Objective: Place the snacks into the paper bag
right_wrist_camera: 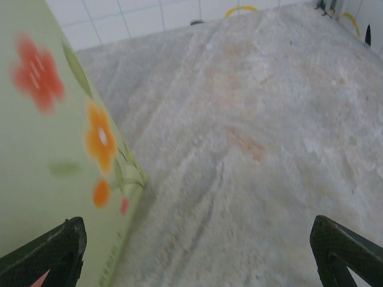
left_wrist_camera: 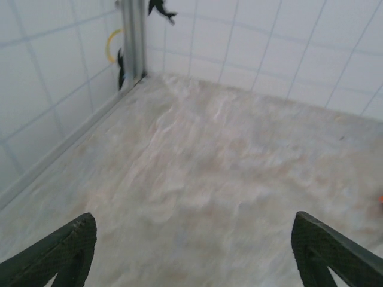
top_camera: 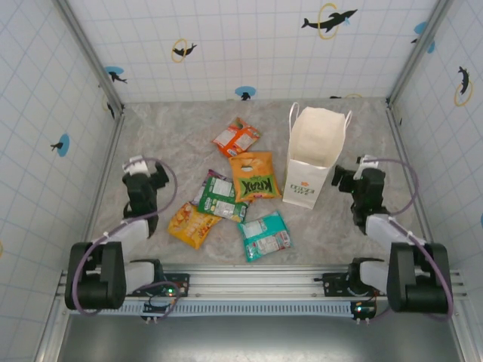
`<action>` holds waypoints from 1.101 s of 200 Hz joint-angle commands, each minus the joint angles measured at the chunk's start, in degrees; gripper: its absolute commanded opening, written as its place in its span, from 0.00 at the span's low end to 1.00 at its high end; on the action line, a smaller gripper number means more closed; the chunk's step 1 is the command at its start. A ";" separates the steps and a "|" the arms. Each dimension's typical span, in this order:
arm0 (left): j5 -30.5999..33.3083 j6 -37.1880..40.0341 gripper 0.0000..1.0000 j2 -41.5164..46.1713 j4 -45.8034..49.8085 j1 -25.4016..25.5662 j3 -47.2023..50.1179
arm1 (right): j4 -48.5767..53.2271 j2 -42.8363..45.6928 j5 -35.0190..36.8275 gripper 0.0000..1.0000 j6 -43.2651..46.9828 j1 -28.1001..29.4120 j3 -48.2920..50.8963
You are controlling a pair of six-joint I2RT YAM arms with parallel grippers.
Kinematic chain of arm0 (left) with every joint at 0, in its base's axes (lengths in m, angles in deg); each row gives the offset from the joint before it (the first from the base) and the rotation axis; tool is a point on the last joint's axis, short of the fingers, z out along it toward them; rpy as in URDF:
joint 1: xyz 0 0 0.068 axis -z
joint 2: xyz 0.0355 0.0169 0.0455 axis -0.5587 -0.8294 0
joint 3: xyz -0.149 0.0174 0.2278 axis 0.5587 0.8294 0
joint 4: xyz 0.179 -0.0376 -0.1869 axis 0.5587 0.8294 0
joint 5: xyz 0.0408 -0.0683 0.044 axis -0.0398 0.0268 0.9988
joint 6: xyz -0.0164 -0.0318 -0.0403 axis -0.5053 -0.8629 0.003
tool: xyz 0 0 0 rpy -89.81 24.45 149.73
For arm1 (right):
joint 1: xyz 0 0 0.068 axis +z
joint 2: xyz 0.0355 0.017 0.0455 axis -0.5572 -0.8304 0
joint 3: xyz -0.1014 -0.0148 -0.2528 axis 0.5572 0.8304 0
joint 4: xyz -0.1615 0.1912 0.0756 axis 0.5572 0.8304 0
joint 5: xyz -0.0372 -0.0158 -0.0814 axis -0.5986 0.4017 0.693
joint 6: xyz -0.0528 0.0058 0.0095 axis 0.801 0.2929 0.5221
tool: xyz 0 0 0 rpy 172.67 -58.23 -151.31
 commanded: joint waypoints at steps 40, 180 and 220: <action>-4.25 -1.85 0.78 -0.28 37.12 11.71 -22.47 | 47.24 12.45 -2.32 0.98 -6.35 1.13 -21.35; -7.86 -12.14 0.70 -11.63 48.03 20.94 -37.00 | 78.27 1.27 -5.72 0.81 -14.71 17.40 -70.64; -8.04 -12.98 0.70 -12.71 49.03 21.22 -37.23 | 77.62 -3.27 -0.01 0.76 -16.99 29.24 -70.57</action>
